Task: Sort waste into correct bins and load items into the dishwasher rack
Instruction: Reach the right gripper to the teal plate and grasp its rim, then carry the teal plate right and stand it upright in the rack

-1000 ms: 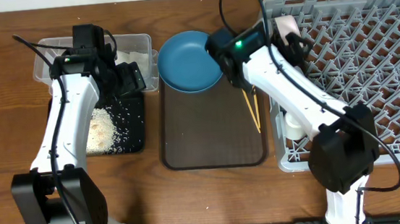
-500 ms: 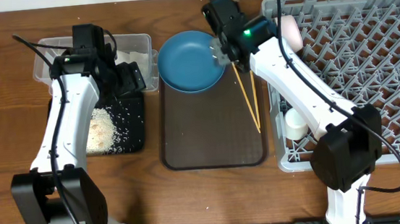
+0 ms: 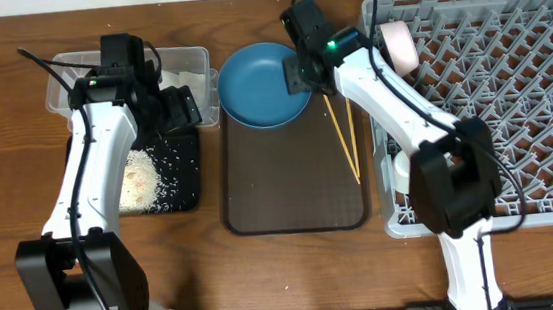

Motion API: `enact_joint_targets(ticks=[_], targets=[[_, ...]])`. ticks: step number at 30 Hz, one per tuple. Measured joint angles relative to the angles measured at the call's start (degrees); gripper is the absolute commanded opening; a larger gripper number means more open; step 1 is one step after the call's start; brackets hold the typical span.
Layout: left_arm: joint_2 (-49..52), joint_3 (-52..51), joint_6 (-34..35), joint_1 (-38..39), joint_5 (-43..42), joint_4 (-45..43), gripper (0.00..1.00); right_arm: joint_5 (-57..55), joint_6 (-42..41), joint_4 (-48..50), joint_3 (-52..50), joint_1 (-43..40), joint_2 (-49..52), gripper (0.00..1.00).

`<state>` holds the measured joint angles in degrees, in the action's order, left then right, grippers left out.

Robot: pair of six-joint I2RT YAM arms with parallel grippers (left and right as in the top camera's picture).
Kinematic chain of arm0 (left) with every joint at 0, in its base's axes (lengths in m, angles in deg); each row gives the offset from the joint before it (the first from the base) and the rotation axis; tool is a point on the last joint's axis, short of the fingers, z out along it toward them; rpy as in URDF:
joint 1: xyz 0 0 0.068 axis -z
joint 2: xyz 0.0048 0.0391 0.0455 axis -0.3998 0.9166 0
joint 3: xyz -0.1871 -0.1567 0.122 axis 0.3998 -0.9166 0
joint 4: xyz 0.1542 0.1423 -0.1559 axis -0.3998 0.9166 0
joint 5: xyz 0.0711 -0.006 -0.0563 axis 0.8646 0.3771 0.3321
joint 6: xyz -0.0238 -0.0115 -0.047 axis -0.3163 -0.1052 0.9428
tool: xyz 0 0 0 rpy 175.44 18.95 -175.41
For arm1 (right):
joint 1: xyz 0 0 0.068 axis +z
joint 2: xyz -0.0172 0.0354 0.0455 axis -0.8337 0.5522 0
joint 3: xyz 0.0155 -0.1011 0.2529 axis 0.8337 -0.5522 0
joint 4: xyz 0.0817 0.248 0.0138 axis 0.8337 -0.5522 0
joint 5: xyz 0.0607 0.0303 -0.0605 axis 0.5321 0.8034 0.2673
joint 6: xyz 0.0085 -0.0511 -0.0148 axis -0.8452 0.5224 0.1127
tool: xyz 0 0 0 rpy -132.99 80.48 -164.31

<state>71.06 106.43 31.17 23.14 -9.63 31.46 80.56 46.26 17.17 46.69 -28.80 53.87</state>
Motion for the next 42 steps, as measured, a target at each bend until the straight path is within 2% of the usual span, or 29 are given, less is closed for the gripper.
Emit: enact_joint_targets(ticks=[12, 16, 20, 33, 38, 42], targets=[[0.0, 0.0, 0.0, 0.0, 0.0, 0.02, 0.89, 1.86, -1.88, -1.27, -0.42, -1.57, 4.28, 0.3], [0.0, 0.0, 0.0, 0.0, 0.0, 0.0, 0.88, 2.78, -2.23, -1.62, -0.42, -1.57, 6.54, 0.19], [0.0, 0.0, 0.0, 0.0, 0.0, 0.0, 0.88, 3.3, -2.6, -2.05, -0.35, -1.64, 7.06, 0.01], [0.0, 0.0, 0.0, 0.0, -0.02, 0.0, 0.89, 5.53, -1.25, -5.97, -0.39, -2.12, 3.02, 0.01], [0.0, 0.0, 0.0, 0.0, -0.02, 0.02, 0.88, 0.61, 0.68, -6.27, -1.36, -4.5, -7.91, 0.01], [0.0, 0.0, 0.0, 0.0, -0.02, 0.02, 0.88, -9.77, 1.33, -5.95, -1.18, -8.7, -21.73, 0.01]])
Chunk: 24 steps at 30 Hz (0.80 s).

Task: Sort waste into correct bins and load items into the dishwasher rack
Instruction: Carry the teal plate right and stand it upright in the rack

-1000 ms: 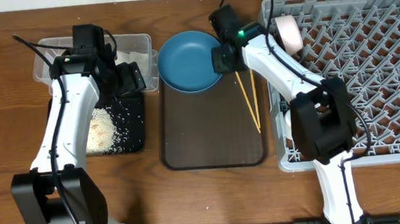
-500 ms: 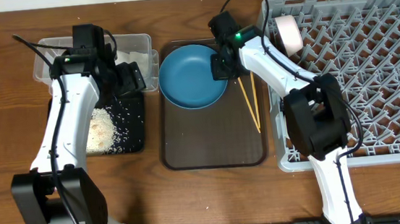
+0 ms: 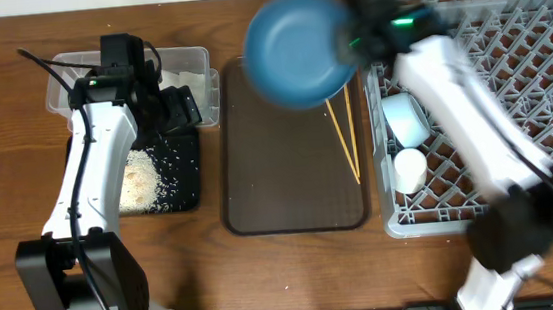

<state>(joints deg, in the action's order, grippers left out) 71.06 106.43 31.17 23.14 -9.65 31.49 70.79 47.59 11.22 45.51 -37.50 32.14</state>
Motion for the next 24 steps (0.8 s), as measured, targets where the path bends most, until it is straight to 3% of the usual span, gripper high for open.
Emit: enact_joint_targets(ticks=[8, 16, 24], targets=[[0.0, 0.0, 0.0, 0.0, 0.0, -0.02, 0.88, -25.62, 8.76, 0.07, 1.03, -8.7, -13.09, 0.01], [0.0, 0.0, 0.0, 0.0, 0.0, -0.02, 0.88, -40.61, 24.35, 2.89, 0.9, -12.28, -8.26, 0.01], [0.0, 0.0, 0.0, 0.0, 0.0, -0.02, 0.88, -48.7, 37.18, 5.75, 0.85, -12.28, -2.45, 0.01]])
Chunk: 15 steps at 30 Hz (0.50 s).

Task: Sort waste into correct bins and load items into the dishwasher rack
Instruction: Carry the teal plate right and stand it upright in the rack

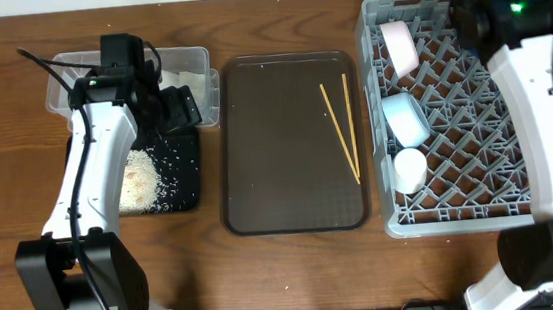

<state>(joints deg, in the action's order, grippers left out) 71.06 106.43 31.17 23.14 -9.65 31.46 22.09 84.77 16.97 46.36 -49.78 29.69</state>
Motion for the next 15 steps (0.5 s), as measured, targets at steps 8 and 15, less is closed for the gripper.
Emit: enact_joint_targets(ticks=[8, 15], targets=[[0.0, 0.0, -0.02, 0.0, 0.02, 0.0, 0.89, -2.62, 10.51, -0.37, -0.07, 0.0, 7.48, 0.01], [0.0, 0.0, 0.0, 0.0, 0.0, 0.0, 0.88, -5.01, 13.75, 0.98, -0.13, 0.0, 10.86, 0.01]])
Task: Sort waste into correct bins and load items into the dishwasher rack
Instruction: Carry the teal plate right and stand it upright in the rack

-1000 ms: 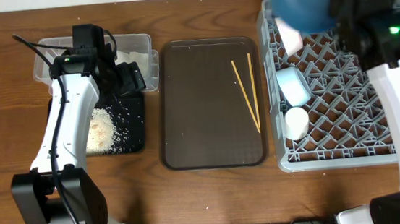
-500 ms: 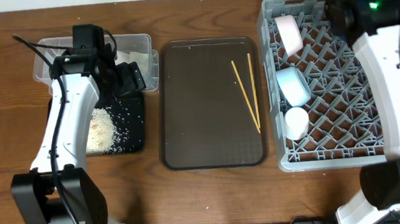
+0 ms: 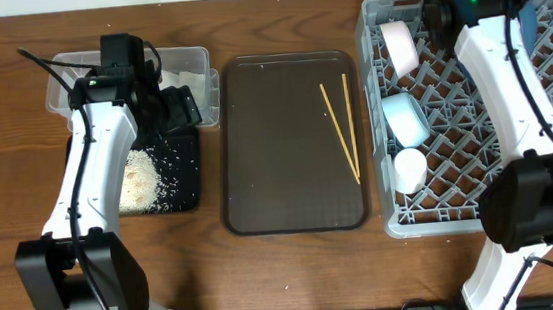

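Note:
A blue plate (image 3: 527, 15) shows only as a thin edge, standing in the grey dishwasher rack at its far side. My right arm's wrist hangs just left of it, and its fingers are hidden beneath it. Two wooden chopsticks (image 3: 341, 129) lie on the brown tray (image 3: 278, 175). My left gripper (image 3: 180, 108) hovers between the clear container (image 3: 188, 62) and the black bin (image 3: 183, 178) of rice; its jaw state is unclear.
The rack's left column holds a pink cup (image 3: 399, 46), a light blue bowl (image 3: 404, 119) and a white cup (image 3: 410, 169). Spilled rice (image 3: 140, 179) lies in the black bin. The wooden table surrounds everything.
My right arm's wrist has shifted left over the rack's far edge, and the blue plate's edge now shows to its right in the rack. The left arm has not moved.
My right gripper was at the blue plate on the tray's far end. Then the plate was lifted, blurred, above the tray's far right. Then the tray held only chopsticks and the arm was over the rack. Now the plate stands in the rack.

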Motion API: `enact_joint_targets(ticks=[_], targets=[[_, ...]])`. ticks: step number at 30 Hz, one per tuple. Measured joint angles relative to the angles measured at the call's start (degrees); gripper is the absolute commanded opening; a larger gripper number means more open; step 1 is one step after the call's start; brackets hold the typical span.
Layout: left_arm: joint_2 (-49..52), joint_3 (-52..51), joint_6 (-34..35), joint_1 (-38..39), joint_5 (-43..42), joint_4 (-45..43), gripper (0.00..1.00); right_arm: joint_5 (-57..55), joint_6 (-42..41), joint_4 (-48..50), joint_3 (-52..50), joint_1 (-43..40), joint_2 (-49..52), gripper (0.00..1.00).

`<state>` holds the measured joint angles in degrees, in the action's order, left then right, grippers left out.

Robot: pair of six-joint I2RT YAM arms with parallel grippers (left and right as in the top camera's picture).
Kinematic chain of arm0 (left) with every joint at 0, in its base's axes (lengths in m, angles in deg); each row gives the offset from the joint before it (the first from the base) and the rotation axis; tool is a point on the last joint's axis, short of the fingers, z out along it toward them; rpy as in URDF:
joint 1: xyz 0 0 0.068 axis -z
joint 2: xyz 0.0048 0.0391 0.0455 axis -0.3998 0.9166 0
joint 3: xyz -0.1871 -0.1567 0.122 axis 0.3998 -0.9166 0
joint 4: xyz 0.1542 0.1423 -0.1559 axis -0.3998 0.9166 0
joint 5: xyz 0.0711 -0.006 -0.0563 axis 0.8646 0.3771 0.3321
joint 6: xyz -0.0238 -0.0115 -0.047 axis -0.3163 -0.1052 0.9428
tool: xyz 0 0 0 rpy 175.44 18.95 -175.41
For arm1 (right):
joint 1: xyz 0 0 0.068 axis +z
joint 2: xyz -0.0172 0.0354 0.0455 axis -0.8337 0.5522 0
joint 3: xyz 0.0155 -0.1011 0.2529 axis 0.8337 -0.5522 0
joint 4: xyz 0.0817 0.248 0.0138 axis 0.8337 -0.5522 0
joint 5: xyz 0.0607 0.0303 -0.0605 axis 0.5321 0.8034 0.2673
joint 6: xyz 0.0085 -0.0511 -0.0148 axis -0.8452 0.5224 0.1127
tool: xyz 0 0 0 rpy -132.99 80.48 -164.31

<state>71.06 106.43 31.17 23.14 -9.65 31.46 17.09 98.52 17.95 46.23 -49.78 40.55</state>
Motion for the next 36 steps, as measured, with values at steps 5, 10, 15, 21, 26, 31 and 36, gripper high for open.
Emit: enact_joint_targets(ticks=[5, 10, 15, 21, 26, 31, 36], targets=[[0.0, 0.0, -0.02, 0.0, 0.0, 0.0, 0.89, -1.64, 0.44, 0.02, 0.0, 0.0, 1.46, 0.01], [0.0, 0.0, -0.02, 0.0, 0.02, 0.0, 0.89, -2.47, -0.39, -1.18, 0.0, 0.02, 2.38, 0.01], [0.0, 0.0, -0.02, 0.0, 0.02, 0.0, 0.89, -2.16, -2.99, -5.55, 0.02, 0.39, 3.08, 0.01], [0.0, 0.0, 0.0, 0.0, 0.0, 0.0, 0.89, 1.95, -8.55, -11.02, 0.52, 1.88, 3.06, 0.21], [0.0, 0.0, 0.0, 0.0, 0.0, 0.0, 0.88, 9.05, -12.59, -12.87, 0.48, 3.26, 3.08, 0.21], [0.0, 0.0, 0.0, 0.0, 0.0, 0.0, 0.88, 10.4, -17.44, -12.87, 0.7, 2.71, 3.06, 0.2], [0.0, 0.0, 0.0, 0.0, 0.0, 0.0, 0.88, 13.68, -20.13, -13.0, 0.85, 0.72, 3.06, 0.29]])
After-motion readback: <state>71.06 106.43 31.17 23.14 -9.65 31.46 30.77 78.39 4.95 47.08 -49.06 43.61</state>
